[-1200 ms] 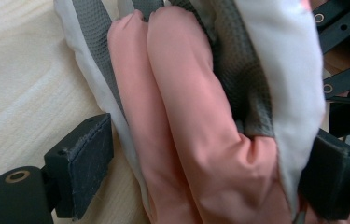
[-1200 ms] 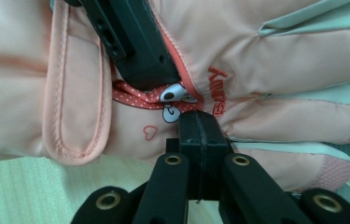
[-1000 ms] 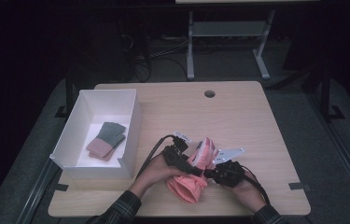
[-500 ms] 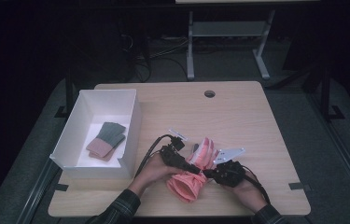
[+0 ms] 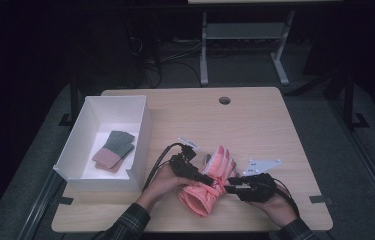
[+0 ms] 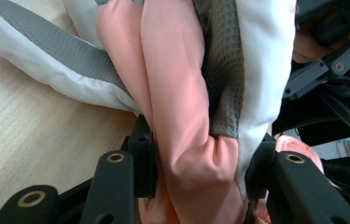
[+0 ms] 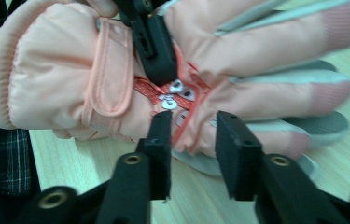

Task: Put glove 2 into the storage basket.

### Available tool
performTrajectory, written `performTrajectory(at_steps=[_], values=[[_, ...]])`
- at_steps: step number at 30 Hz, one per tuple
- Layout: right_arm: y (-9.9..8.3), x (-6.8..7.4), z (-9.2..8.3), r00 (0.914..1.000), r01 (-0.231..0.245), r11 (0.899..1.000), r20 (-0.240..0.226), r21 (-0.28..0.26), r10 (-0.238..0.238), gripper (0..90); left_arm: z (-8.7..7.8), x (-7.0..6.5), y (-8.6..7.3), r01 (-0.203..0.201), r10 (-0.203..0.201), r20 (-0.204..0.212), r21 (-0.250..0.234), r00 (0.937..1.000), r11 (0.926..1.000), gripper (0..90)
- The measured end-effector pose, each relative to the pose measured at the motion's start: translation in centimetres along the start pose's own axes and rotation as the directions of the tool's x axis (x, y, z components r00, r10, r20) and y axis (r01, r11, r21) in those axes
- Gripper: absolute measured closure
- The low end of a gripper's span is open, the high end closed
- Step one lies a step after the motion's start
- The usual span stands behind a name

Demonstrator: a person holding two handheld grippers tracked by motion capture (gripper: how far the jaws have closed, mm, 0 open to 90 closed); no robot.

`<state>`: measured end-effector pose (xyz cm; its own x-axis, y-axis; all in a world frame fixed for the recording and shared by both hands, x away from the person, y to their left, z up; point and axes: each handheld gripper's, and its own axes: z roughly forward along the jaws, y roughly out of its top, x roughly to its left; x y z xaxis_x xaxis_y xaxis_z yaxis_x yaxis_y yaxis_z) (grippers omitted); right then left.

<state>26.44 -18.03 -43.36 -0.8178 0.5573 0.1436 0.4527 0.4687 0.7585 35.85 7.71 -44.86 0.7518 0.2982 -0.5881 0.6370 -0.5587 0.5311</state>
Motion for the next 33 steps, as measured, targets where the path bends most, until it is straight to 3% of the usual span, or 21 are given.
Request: performTrajectory(at_steps=[3, 4, 10, 12, 14, 21, 27, 28, 33], values=[[-0.4, -0.3, -0.9, 0.9991, -0.026, 1.0, 0.032, -0.017, 0.027, 46.8, -0.5, -0.5, 0.1, -0.002, 0.002, -0.014, -0.021, 0.9999, 0.9998, 57.5], [-0.8, -0.6, -1.4, 0.9964, -0.048, 0.999, 0.07, -0.021, 0.049, 39.8, -1.0, -0.8, 0.1, -0.011, 0.011, -0.024, -0.03, 0.9997, 0.9995, 57.5], [-1.8, -1.4, -2.2, 0.9868, -0.099, 0.995, 0.126, -0.03, 0.102, 25.5, -2.0, -1.5, 0.4, -0.008, 0.005, -0.049, -0.052, 0.9988, 0.9986, 57.4], [-2.4, -1.8, -2.3, 0.9812, -0.111, 0.993, 0.156, -0.027, 0.114, 14.7, -2.3, -1.8, 0.5, -0.015, 0.012, -0.057, -0.052, 0.9983, 0.9985, 57.3], [-2.8, -1.9, -2.2, 0.9766, -0.111, 0.994, 0.183, -0.025, 0.113, 13.5, -2.9, -2.4, 0.7, -0.018, 0.014, -0.085, -0.051, 0.9963, 0.9985, 57.2], [-3.4, -2.4, -2.2, 0.9735, -0.106, 0.994, 0.2, -0.038, 0.112, 10.0, -4.6, -3.2, 1.4, -0.002, -0.005, -0.139, -0.053, 0.9903, 0.9986, 57.0], [-3.6, -2.4, -1.6, 0.9735, -0.082, 0.996, 0.212, -0.028, 0.086, 8.9, -7.2, -4.5, 2.5, -0.008, -0.007, -0.177, -0.081, 0.9842, 0.9967, 56.6], [-3.6, -2.4, -1.5, 0.972, -0.082, 0.996, 0.218, -0.032, 0.087, 8.8, -8.2, -4.9, 2.8, -0.008, -0.009, -0.19, -0.089, 0.9818, 0.996, 56.5], [-3.7, -2.4, -1.5, 0.9709, -0.084, 0.996, 0.222, -0.034, 0.089, 8.8, -10.2, -5.7, 3.4, -0.015, -0.009, -0.217, -0.109, 0.9761, 0.9939, 56.3]])
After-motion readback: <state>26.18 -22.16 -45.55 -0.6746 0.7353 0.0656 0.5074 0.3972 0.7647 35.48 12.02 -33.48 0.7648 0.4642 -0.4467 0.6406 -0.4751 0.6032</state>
